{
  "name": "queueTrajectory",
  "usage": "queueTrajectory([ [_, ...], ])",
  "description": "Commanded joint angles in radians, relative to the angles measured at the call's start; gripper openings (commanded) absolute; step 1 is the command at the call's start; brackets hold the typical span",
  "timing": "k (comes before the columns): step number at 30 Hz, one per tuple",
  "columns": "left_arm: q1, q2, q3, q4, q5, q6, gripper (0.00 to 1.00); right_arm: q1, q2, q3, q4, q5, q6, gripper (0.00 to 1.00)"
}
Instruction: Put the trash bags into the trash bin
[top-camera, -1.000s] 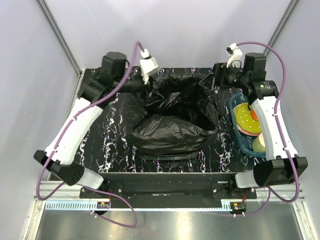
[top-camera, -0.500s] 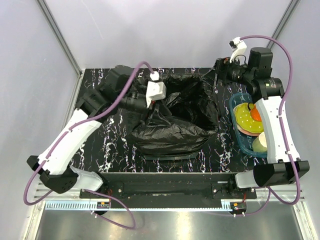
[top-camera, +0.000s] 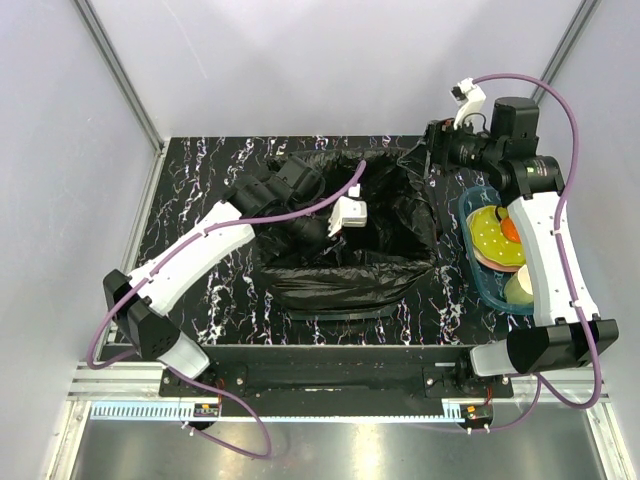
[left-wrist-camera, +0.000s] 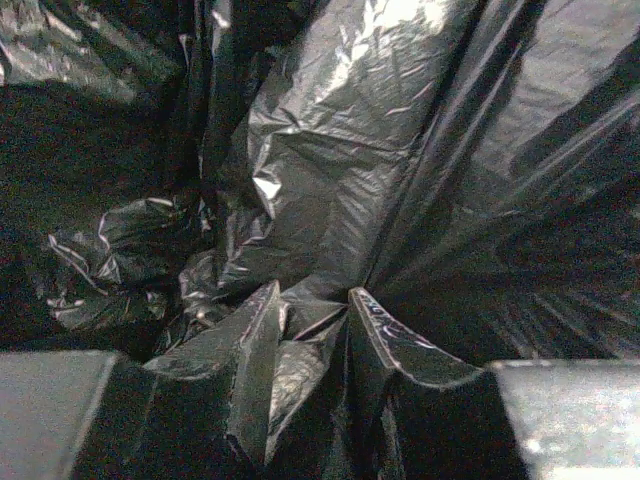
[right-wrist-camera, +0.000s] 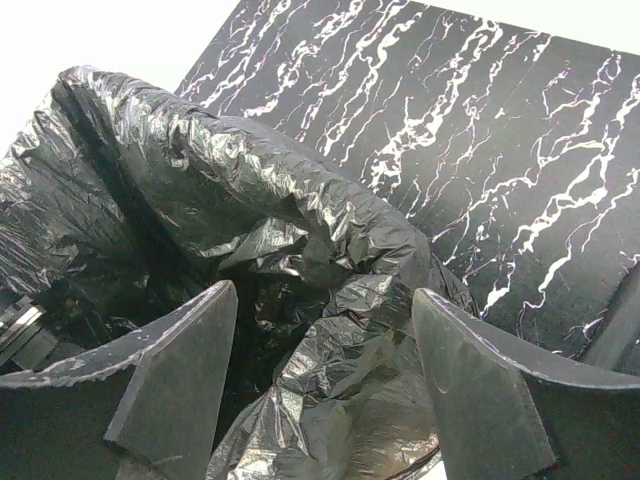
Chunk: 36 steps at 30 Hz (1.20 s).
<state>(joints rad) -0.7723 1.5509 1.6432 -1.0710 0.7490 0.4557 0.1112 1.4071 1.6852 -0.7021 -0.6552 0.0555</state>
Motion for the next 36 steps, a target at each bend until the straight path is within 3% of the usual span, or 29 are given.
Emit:
queueTrajectory([
  [1,-0.005,-0.002,0.055,-0.075,-0.057,0.083,0.42,0.015,0.001,0.013,0.003,-0.017,-0.039,0.8],
  [2,-0.005,-0.005,0.079,-0.095,-0.06,0.089,0.52,0.016,0.004,0.019,0.001,-0.012,-0.048,0.8],
  [4,-0.005,-0.003,0.15,-0.121,-0.08,0.112,0.65,0.018,0.013,0.05,-0.008,-0.001,-0.089,0.8],
  [5,-0.005,0.001,0.265,-0.156,-0.094,0.123,0.73,0.019,0.015,0.059,-0.01,0.006,-0.103,0.8],
  [8,0.005,0.035,0.488,-0.193,-0.16,0.138,0.76,0.021,0.015,0.08,-0.008,0.037,-0.154,0.81],
  [12,0.039,0.02,0.602,-0.159,-0.2,0.141,0.77,0.021,0.001,0.097,-0.016,0.052,-0.171,0.83],
  [16,0.045,-0.076,0.532,-0.168,-0.081,0.221,0.78,0.019,-0.042,0.077,-0.03,0.066,-0.142,0.83],
  [19,-0.014,-0.166,0.433,-0.199,-0.004,0.228,0.78,0.019,-0.095,0.024,-0.036,0.075,-0.088,0.86],
  [23,-0.197,-0.233,0.304,-0.166,-0.111,0.184,0.78,-0.007,-0.167,-0.065,-0.034,0.091,0.041,0.88],
  [28,-0.323,-0.239,0.196,-0.057,-0.284,0.121,0.77,-0.105,-0.256,-0.203,-0.028,0.045,0.177,0.88],
  [32,-0.341,-0.235,0.144,0.009,-0.381,0.104,0.76,-0.202,-0.28,-0.286,-0.004,0.075,0.208,0.86],
  [35,-0.344,-0.242,0.126,0.037,-0.401,0.103,0.74,-0.251,-0.251,-0.357,0.074,0.111,0.214,0.79],
  [36,-0.347,-0.244,0.121,0.04,-0.402,0.104,0.74,-0.258,-0.214,-0.381,0.096,0.117,0.213,0.72],
])
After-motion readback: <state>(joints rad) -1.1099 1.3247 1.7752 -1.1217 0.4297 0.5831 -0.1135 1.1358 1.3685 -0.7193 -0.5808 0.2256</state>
